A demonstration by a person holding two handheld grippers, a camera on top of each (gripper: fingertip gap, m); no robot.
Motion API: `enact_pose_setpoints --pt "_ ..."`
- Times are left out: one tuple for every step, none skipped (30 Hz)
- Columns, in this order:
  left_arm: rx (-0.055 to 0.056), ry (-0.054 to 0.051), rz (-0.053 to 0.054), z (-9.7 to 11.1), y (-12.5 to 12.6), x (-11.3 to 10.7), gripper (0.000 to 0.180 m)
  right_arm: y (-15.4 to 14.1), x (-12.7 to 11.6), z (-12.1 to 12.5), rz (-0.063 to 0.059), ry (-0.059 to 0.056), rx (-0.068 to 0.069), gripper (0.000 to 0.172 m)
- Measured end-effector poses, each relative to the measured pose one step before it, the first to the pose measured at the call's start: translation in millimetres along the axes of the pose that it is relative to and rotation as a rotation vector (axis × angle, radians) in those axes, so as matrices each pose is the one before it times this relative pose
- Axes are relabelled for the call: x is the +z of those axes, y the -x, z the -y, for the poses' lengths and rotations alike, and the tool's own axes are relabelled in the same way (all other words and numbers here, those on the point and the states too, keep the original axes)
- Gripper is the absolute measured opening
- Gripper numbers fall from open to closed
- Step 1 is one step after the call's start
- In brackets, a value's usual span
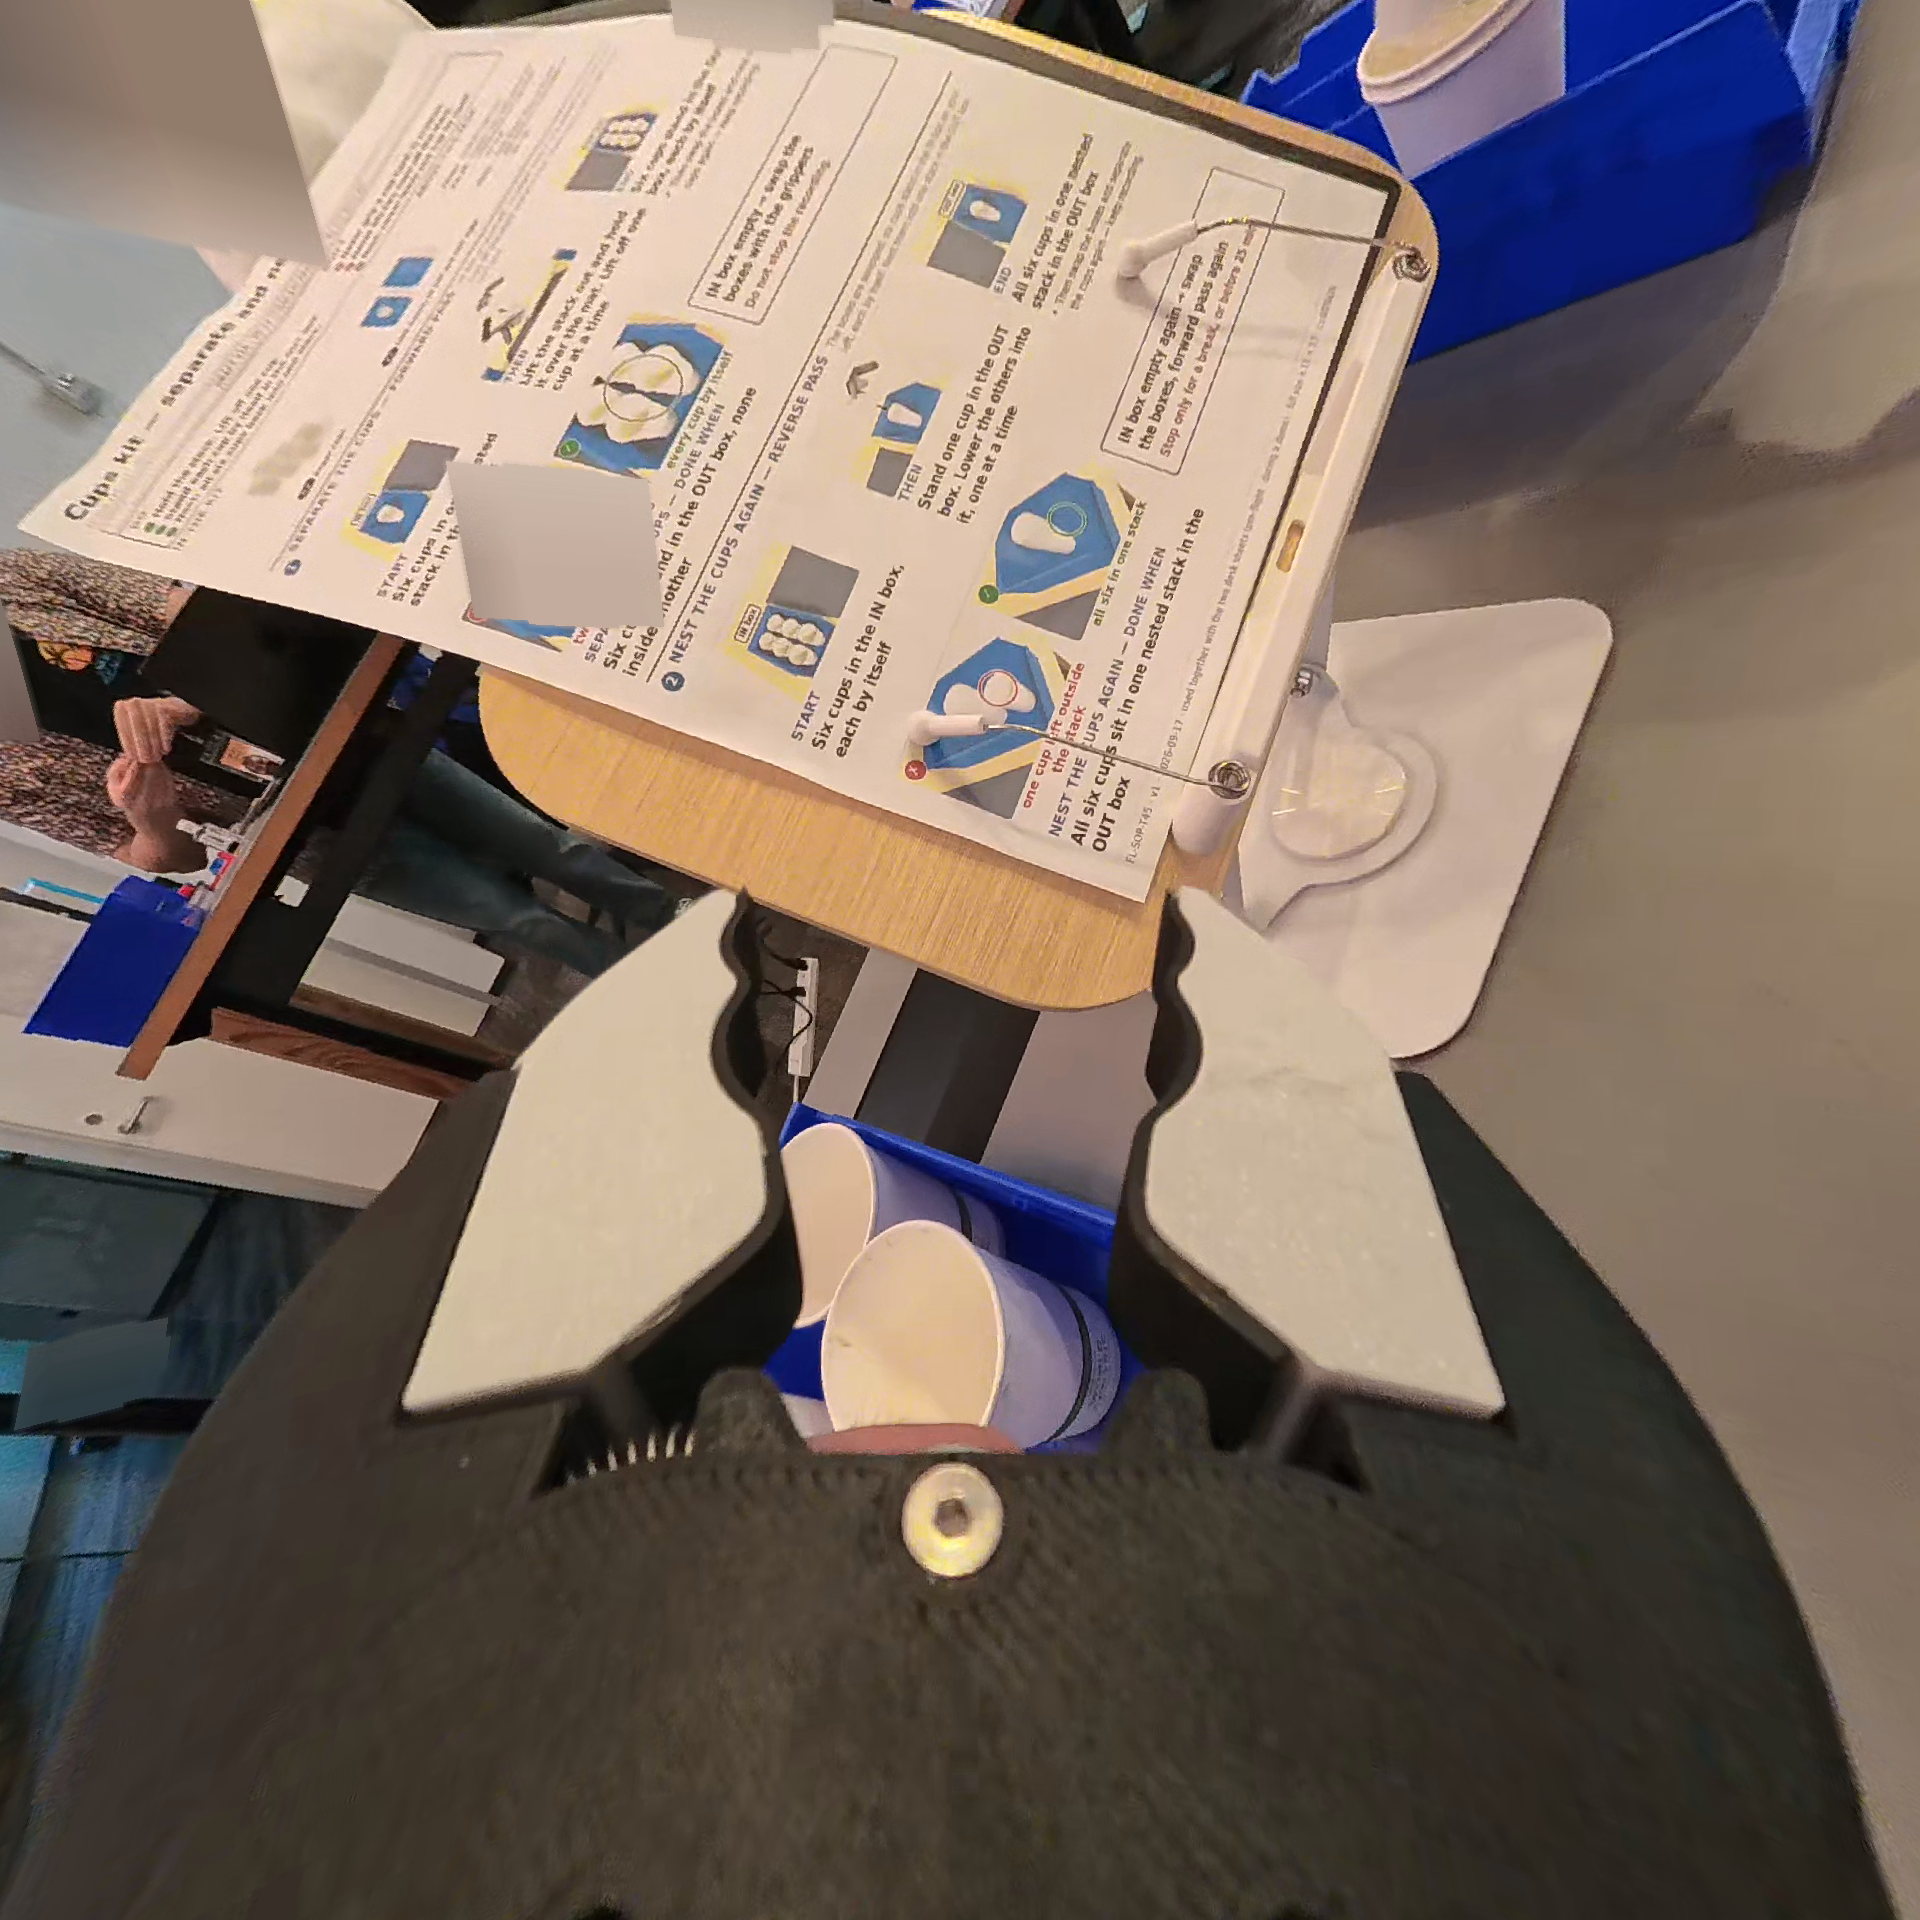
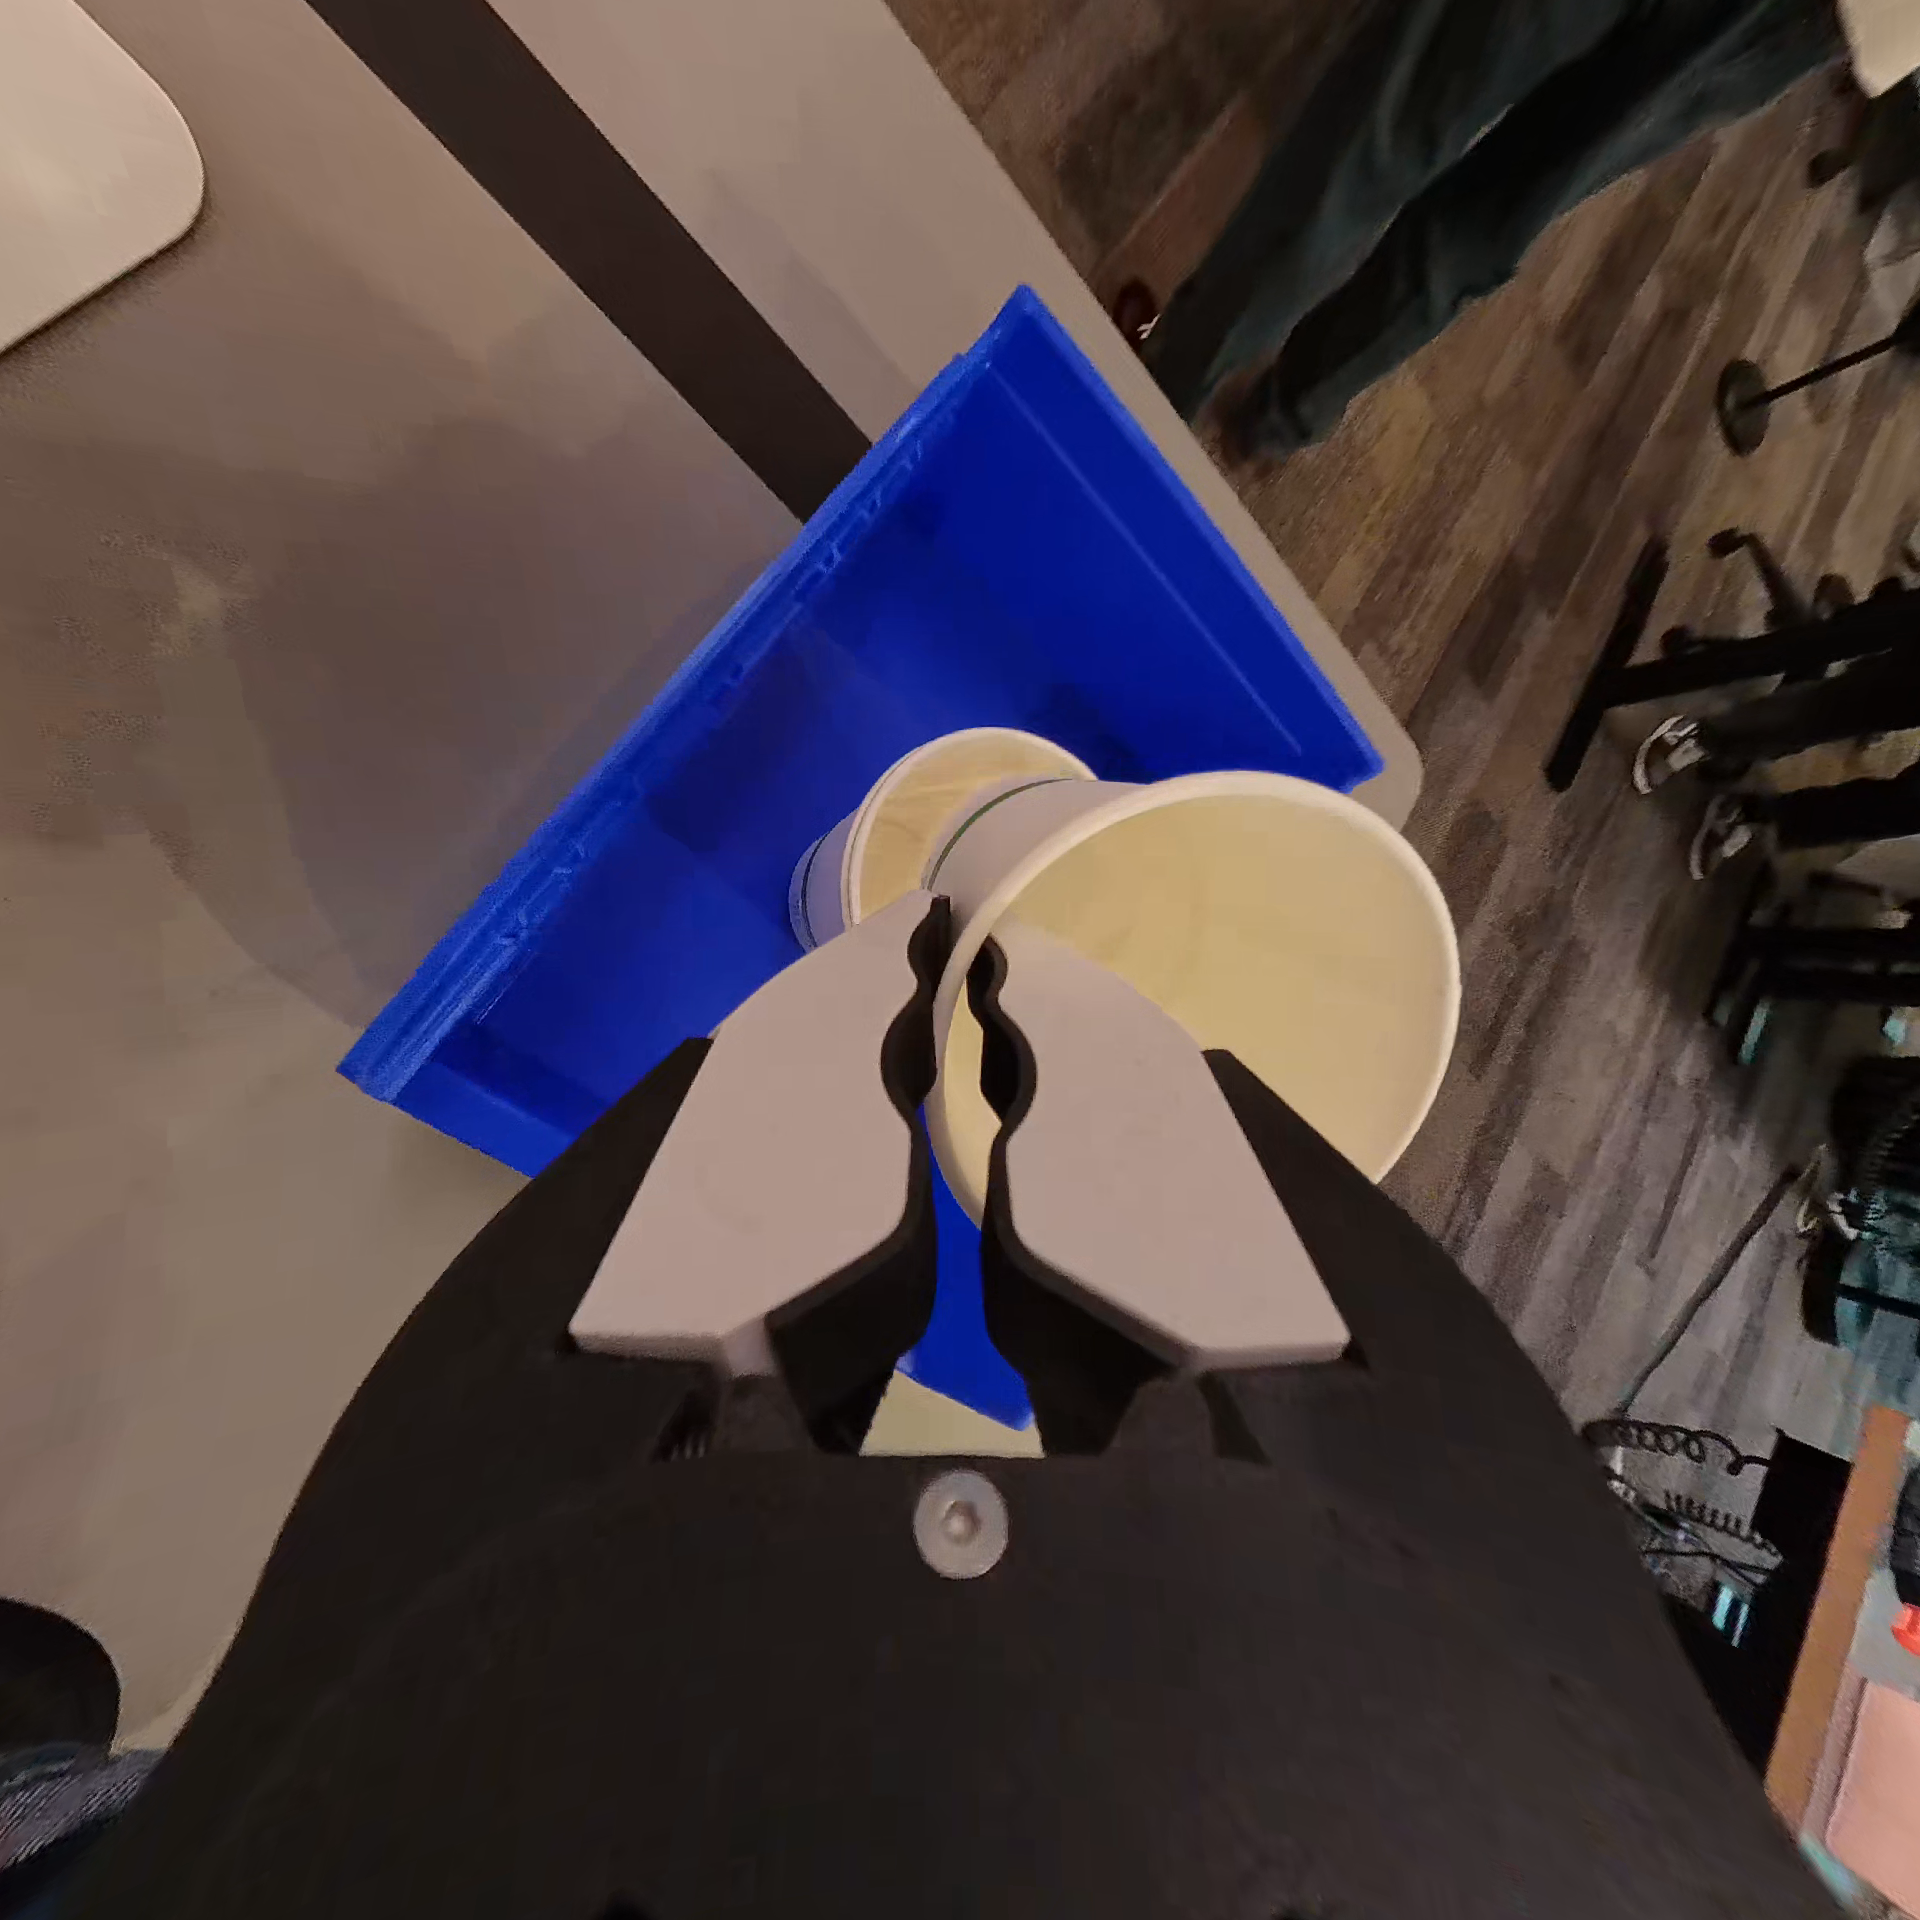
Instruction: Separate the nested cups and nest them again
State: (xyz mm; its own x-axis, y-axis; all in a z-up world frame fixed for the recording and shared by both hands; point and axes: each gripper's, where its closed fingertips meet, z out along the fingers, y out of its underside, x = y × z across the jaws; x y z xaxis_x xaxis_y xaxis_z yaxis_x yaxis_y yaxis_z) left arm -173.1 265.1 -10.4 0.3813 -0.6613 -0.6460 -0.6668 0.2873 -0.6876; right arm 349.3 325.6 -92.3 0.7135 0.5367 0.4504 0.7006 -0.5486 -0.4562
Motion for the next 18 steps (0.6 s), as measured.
enact_pose_setpoints --pt "0.0002 0.0041 0.0004 -0.82 0.06 0.31 0.072 0.04 4.05 -1.86 0.0103 0.0054 0.0049 0.003" --pt "0.0007 0.0026 -0.0011 -0.73 -0.2 0.32 0.072 0.42 3.63 -1.61 0.0105 0.0054 0.0037 0.003" --pt "0.0006 0.0036 0.0002 -0.82 0.0 0.39 0.072 0.58 3.12 -1.45 0.0096 0.0058 0.003 0.003" --pt "0.0011 0.0057 0.0017 -1.08 0.22 0.53 0.072 0.39 2.65 -1.03 0.0087 0.004 0.0045 0.003" --pt "0.0024 0.0081 0.0 -1.41 -0.15 0.72 0.072 0.61 2.23 -0.53 0.0087 0.002 0.0031 0.003" --pt "0.0027 0.0065 -0.0024 -1.27 -0.61 0.67 0.072 0.91 2.09 -0.45 0.0085 0.0034 -0.0001 0.003" --pt "0.0011 0.0023 -0.0044 -0.54 -0.88 0.67 0.071 0.64 1.82 -0.58 0.0057 0.0044 -0.0006 0.004" --pt "0.0005 0.0003 -0.0042 -0.18 -0.78 0.61 0.071 0.35 1.7 -0.4 0.0035 0.0038 0.0006 0.004" --pt "0.0009 0.0011 -0.0024 -0.29 -0.51 0.56 0.071 0.6 1.39 -0.11 0.0046 0.0024 -0.0006 0.004" --pt "0.0009 0.0021 -0.0027 -0.25 -0.6 0.44 0.072 0.81 1.3 0.1 0.0053 0.0017 -0.0012 0.004" --pt "0.0007 0.0021 -0.0026 -0.34 -0.49 0.45 0.072 0.56 1.16 0.16 0.0033 0.0014 0.001 0.004" --pt "0.001 0.0028 -0.0003 -0.58 -0.11 0.28 0.072 0.37 1.2 0.16 0.0025 0.0009 0.001 0.004" --pt "0.001 0.0045 0.0008 -0.82 0.01 0.32 0.072 0.67 1.22 0.5 0.0033 -0.0001 -0.0011 0.004" --pt "0.0009 0.0049 -0.0005 -0.89 -0.11 0.37 0.071 0.57 1.23 0.57 0.0021 -0.0011 -0.0011 0.004" --pt "0.0004 0.0031 -0.0021 -0.81 -0.37 0.18 0.071 0.48 1.18 0.69 0.0008 -0.0007 0.0004 0.005" --pt "-0.0003 0.0023 -0.0012 -0.77 -0.07 0.27 0.072 0.32 1.01 0.79 -0.0011 -0.0009 -0.0015 0.007" --pt "-0.0009 0.0033 0.0002 -0.85 0.2 0.23 0.072 -0.27 0.83 0.93 -0.0055 -0.0023 -0.0024 0.013" --pt "-0.0007 0.0038 0.0004 -0.98 0.18 0.24 0.071 -0.51 0.58 0.63 -0.006 -0.0005 0.0002 0.018"
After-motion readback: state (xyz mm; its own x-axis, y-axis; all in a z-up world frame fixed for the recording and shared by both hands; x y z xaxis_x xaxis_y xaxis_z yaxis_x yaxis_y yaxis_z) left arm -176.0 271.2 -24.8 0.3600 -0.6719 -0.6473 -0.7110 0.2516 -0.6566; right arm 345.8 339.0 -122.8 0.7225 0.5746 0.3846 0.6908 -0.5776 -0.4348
